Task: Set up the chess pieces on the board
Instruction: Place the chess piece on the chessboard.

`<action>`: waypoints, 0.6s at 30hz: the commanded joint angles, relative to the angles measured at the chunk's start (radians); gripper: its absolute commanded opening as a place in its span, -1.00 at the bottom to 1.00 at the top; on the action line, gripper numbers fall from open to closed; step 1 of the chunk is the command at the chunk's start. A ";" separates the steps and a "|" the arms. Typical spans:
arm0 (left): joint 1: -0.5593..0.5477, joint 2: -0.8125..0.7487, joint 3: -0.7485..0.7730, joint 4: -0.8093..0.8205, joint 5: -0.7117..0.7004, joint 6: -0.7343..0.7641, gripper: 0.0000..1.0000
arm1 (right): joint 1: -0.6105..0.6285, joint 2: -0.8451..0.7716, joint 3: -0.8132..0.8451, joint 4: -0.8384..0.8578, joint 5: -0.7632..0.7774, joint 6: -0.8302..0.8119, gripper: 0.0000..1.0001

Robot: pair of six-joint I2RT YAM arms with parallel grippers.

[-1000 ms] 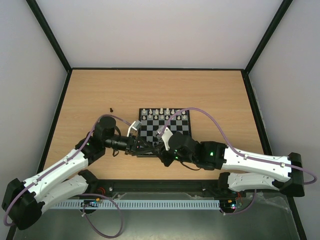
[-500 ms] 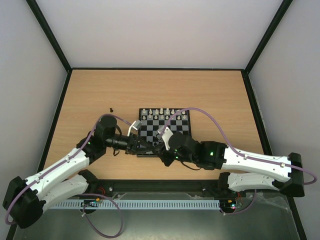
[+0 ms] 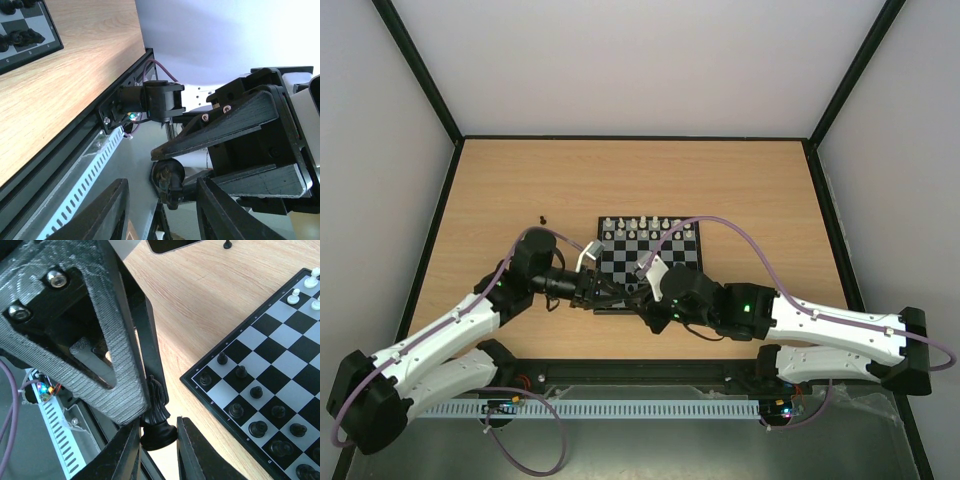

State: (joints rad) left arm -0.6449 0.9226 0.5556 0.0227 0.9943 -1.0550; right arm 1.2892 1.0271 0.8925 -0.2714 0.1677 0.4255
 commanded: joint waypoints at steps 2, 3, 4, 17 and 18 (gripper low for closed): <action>0.010 0.008 0.022 -0.029 -0.008 0.015 -0.28 | 0.001 -0.007 -0.011 0.024 -0.029 -0.010 -0.60; 0.011 0.008 0.022 -0.029 -0.007 0.015 -0.29 | 0.001 -0.004 -0.014 0.024 -0.032 -0.010 -0.60; 0.011 0.010 0.022 -0.027 -0.007 0.014 -0.29 | 0.001 -0.001 -0.016 0.026 -0.034 -0.010 -0.60; 0.029 0.014 0.029 -0.052 0.000 0.032 -0.79 | 0.001 0.014 -0.022 0.025 -0.040 -0.008 -0.60; 0.029 0.014 0.031 -0.054 0.000 0.032 -0.83 | 0.001 0.014 -0.021 0.024 -0.040 -0.008 -0.60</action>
State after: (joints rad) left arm -0.6228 0.9348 0.5579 -0.0010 0.9871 -1.0355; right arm 1.2896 1.0363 0.8787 -0.2630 0.1349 0.4259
